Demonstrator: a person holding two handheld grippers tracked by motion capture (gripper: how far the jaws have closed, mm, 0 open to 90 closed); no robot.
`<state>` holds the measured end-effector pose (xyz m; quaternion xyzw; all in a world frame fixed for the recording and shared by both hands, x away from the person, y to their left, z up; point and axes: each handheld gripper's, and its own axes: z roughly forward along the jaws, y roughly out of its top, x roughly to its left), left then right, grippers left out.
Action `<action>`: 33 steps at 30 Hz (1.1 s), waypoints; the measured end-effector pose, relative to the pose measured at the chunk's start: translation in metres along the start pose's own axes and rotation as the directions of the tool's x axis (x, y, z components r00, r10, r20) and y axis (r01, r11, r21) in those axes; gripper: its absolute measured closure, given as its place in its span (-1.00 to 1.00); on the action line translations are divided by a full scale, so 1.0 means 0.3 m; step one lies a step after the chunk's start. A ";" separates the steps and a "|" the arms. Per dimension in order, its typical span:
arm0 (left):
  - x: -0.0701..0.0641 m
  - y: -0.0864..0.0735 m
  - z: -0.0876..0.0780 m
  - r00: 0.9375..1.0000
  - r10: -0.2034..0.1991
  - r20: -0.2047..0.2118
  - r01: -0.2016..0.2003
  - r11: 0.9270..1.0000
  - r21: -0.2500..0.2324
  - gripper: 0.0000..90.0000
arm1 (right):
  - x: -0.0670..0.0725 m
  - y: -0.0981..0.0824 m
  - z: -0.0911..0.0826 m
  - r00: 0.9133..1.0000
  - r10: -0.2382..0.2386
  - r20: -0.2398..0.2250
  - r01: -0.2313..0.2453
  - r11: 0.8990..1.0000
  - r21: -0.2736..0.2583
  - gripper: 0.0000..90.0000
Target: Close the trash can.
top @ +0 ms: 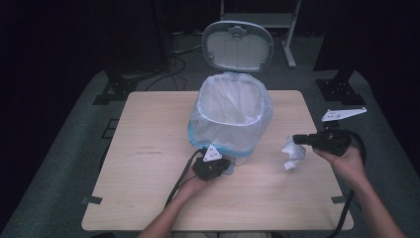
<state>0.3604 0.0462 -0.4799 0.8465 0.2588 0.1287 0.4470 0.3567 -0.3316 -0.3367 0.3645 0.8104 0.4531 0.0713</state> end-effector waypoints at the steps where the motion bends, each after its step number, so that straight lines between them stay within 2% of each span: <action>1: 0.000 0.000 0.001 1.000 -0.001 0.000 0.001 1.000 -0.003 0.80 | 0.004 0.007 -0.003 1.000 -0.003 -0.001 0.003 1.000 -0.001 0.98; 8: 0.000 0.000 0.000 1.000 0.000 0.000 0.000 1.000 -0.001 0.80 | 0.034 0.058 -0.025 1.000 -0.020 -0.013 0.020 1.000 -0.015 0.98; 19: -0.001 0.000 0.001 1.000 -0.004 0.001 0.004 1.000 -0.004 0.80 | 0.057 0.123 -0.071 0.999 -0.037 -0.008 0.037 0.998 -0.042 0.99; 33: -0.001 0.000 0.001 1.000 -0.004 0.000 0.004 1.000 -0.004 0.80 | 0.108 0.235 -0.129 0.997 -0.074 0.000 0.074 0.995 -0.059 0.99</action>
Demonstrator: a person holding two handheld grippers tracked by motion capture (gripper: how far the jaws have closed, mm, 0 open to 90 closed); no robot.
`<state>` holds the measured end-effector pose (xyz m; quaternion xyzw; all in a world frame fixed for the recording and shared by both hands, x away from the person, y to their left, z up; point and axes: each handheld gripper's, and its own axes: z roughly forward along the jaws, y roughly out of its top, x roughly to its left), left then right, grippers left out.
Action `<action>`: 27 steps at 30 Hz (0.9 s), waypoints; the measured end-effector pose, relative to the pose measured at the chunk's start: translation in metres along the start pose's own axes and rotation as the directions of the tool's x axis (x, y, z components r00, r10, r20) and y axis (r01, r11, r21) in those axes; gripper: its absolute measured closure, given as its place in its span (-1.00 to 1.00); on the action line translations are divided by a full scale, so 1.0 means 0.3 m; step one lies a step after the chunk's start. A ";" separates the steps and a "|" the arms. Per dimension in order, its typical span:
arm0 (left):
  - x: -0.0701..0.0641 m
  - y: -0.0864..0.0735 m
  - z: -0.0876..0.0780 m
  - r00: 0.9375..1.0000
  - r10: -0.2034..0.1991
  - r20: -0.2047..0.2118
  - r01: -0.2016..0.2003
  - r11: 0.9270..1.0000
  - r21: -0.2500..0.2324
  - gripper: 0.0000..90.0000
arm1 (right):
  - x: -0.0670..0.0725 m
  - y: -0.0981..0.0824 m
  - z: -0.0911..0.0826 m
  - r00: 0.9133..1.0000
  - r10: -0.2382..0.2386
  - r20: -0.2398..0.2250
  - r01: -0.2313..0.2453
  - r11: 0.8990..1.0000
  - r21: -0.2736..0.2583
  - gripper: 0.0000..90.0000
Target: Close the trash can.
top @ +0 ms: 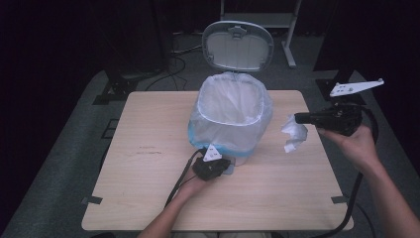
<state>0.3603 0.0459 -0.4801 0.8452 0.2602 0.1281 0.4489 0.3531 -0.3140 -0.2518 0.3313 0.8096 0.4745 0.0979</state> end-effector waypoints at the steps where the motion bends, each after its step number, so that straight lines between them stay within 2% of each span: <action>1: 0.000 0.000 -0.001 1.000 0.000 0.000 0.000 1.000 0.002 0.80 | 0.002 0.007 -0.003 1.000 -0.004 0.001 0.004 1.000 0.000 0.99; 15: 0.000 0.000 -0.001 1.000 0.000 0.001 0.000 1.000 0.002 0.80 | 0.032 0.112 -0.047 0.999 -0.040 0.012 0.041 0.999 -0.019 0.99; 27: 0.000 0.000 0.000 1.000 0.000 0.000 0.000 1.000 0.001 0.80 | 0.039 0.181 -0.069 0.999 -0.036 0.007 0.036 0.999 -0.026 0.99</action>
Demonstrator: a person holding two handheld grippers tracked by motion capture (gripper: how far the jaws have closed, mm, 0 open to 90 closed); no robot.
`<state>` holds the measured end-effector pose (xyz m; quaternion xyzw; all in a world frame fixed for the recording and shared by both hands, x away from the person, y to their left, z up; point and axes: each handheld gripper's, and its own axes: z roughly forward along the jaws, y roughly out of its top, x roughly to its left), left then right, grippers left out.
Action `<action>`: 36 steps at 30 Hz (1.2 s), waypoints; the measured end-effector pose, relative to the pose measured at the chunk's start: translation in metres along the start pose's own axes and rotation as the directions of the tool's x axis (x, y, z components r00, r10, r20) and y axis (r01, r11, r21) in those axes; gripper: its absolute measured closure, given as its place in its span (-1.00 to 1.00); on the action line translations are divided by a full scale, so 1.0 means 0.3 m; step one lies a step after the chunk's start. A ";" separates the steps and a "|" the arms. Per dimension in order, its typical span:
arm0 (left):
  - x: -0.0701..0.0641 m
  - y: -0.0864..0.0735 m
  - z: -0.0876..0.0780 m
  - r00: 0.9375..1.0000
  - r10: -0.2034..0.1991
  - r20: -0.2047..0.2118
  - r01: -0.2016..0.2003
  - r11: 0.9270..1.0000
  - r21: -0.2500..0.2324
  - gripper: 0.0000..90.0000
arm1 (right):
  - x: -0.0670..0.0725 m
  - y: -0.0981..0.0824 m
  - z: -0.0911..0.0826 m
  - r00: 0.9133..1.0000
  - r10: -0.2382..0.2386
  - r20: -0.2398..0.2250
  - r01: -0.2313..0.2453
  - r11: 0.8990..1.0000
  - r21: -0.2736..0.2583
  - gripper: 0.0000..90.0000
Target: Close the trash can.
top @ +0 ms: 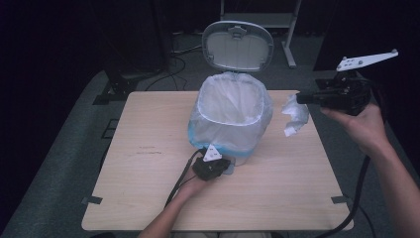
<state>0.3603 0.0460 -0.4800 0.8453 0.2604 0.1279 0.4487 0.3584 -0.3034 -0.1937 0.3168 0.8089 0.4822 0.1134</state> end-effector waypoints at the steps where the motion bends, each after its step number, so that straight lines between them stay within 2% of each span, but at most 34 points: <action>1: 0.000 0.000 -0.001 1.000 0.002 0.000 -0.002 1.000 0.004 0.80 | 0.002 0.005 0.000 1.000 -0.004 0.002 0.004 1.000 0.001 0.99; 12: 0.001 0.000 0.000 1.000 0.003 0.000 -0.003 1.000 0.002 0.80 | 0.027 0.086 0.010 0.999 -0.031 -0.009 0.031 1.000 -0.002 0.99; 36: 0.001 0.000 0.000 1.000 0.003 0.000 -0.003 1.000 0.002 0.80 | 0.062 0.191 0.027 0.998 -0.059 -0.031 0.059 0.998 0.000 0.98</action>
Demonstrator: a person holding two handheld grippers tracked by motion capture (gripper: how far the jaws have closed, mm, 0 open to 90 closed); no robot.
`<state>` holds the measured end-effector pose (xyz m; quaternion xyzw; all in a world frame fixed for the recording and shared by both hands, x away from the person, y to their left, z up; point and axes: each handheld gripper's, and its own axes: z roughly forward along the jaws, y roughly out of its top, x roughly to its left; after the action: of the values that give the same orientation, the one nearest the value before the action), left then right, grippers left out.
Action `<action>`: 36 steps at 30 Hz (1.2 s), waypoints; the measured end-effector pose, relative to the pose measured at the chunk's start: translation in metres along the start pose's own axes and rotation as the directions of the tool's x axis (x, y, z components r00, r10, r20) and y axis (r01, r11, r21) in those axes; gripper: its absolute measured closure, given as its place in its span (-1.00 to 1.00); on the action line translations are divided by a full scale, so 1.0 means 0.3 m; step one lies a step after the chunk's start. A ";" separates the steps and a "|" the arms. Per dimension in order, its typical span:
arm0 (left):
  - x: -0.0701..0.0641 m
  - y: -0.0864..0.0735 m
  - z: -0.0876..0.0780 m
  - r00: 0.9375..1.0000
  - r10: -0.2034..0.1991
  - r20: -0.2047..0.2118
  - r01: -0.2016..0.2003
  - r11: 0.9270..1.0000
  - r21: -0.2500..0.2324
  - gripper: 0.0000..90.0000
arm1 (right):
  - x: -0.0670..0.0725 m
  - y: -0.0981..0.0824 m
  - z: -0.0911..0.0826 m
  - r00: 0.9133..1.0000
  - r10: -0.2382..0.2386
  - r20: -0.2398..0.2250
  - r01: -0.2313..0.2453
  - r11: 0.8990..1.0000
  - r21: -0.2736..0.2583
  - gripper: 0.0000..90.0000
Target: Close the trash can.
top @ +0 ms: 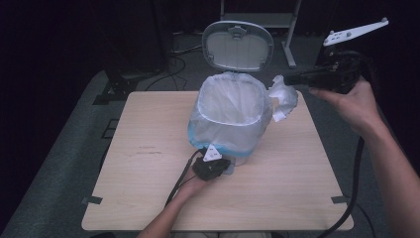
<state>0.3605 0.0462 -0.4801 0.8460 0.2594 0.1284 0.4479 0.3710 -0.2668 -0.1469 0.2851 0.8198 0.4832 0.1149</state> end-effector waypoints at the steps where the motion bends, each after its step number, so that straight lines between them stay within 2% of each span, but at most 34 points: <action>1: 0.000 0.000 0.000 1.000 0.000 0.000 0.000 1.000 0.000 0.80 | 0.003 0.008 0.004 1.000 -0.003 -0.003 0.003 1.000 -0.001 0.99; 21: 0.000 0.000 0.000 1.000 0.000 0.000 0.000 1.000 0.000 0.80 | 0.030 0.084 0.058 0.999 -0.034 -0.031 0.034 0.999 0.010 0.98; 36: 0.000 0.000 0.000 1.000 0.000 0.001 0.000 1.000 0.000 0.80 | 0.042 0.131 0.128 0.997 -0.046 -0.057 0.048 0.999 0.023 0.98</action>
<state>0.3605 0.0462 -0.4800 0.8460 0.2593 0.1281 0.4478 0.3927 -0.2170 -0.1314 0.2535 0.8350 0.4781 0.0994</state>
